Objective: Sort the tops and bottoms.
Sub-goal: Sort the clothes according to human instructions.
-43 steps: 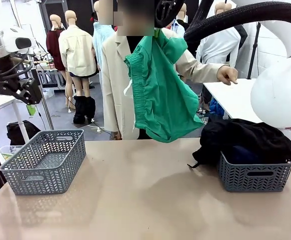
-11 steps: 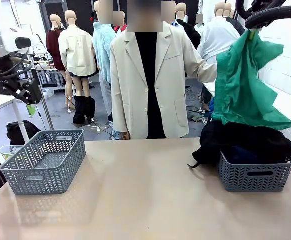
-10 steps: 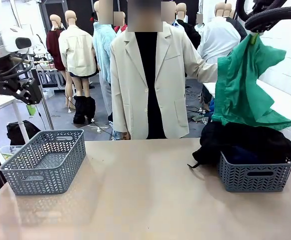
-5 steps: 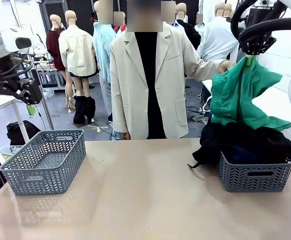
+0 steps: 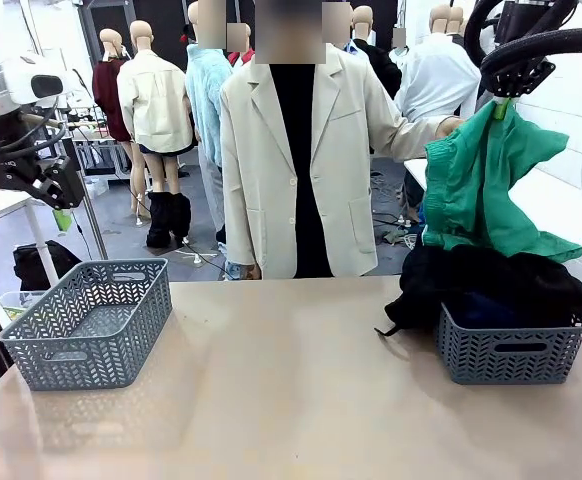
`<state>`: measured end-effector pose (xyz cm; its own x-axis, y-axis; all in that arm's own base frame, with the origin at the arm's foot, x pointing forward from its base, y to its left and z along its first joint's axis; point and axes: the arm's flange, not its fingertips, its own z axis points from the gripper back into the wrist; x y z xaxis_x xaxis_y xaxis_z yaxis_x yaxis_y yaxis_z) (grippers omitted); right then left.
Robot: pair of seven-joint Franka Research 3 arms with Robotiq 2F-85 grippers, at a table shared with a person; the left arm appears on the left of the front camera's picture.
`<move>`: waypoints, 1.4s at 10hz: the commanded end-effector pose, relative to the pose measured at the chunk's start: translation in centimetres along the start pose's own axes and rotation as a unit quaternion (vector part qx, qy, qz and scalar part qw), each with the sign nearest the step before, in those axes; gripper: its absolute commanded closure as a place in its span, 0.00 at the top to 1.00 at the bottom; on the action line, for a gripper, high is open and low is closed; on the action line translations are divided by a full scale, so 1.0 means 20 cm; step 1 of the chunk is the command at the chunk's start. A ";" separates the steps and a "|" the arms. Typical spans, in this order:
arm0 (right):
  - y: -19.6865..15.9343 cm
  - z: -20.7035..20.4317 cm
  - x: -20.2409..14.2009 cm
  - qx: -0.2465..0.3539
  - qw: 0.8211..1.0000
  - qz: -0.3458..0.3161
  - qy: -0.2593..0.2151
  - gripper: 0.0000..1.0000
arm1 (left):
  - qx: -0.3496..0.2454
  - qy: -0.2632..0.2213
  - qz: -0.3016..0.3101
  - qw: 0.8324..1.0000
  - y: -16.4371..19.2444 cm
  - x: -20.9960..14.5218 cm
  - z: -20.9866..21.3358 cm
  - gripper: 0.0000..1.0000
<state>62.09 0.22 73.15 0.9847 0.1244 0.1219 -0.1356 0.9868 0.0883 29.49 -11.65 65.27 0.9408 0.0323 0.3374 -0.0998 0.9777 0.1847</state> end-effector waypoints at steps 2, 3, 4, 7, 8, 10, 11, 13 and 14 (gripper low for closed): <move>-0.09 -0.20 -0.16 0.003 0.998 0.019 0.057 0.00 | -0.005 0.005 0.001 1.000 0.01 0.01 0.01 1.00; -0.15 -0.30 -0.32 0.006 0.996 0.029 0.087 0.00 | -0.005 0.005 0.001 1.000 0.01 0.01 0.01 1.00; -0.21 -0.40 -0.49 -0.001 0.995 0.033 0.099 0.00 | -0.005 0.005 0.001 1.000 0.01 0.01 0.01 1.00; -0.25 -0.71 -0.74 0.041 0.997 0.022 0.064 0.00 | -0.005 0.005 0.001 1.000 0.01 0.01 0.01 1.00; -0.24 -0.83 -0.79 0.069 0.996 0.016 0.057 0.00 | -0.005 0.005 0.001 1.000 0.01 0.01 0.01 1.00; -0.14 -1.04 -0.83 0.158 0.986 0.041 0.042 0.00 | -0.005 0.005 0.001 1.000 0.01 0.01 0.01 1.00; -0.08 -1.14 -0.85 0.184 0.979 0.059 0.065 0.00 | -0.005 0.005 0.001 1.000 0.01 0.01 0.01 1.00; -0.04 -1.33 -0.89 0.174 0.980 0.056 0.080 0.00 | -0.005 0.005 0.001 1.000 0.01 0.01 0.01 1.00; -0.04 -1.37 -0.92 0.142 0.986 0.047 0.076 0.00 | -0.005 0.005 0.001 1.000 0.01 0.01 0.01 1.00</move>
<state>60.25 -2.23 52.70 0.9628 0.2665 -0.0444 -0.2255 0.8831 0.4114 29.49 -11.66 65.26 0.9410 0.0324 0.3369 -0.0998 0.9777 0.1847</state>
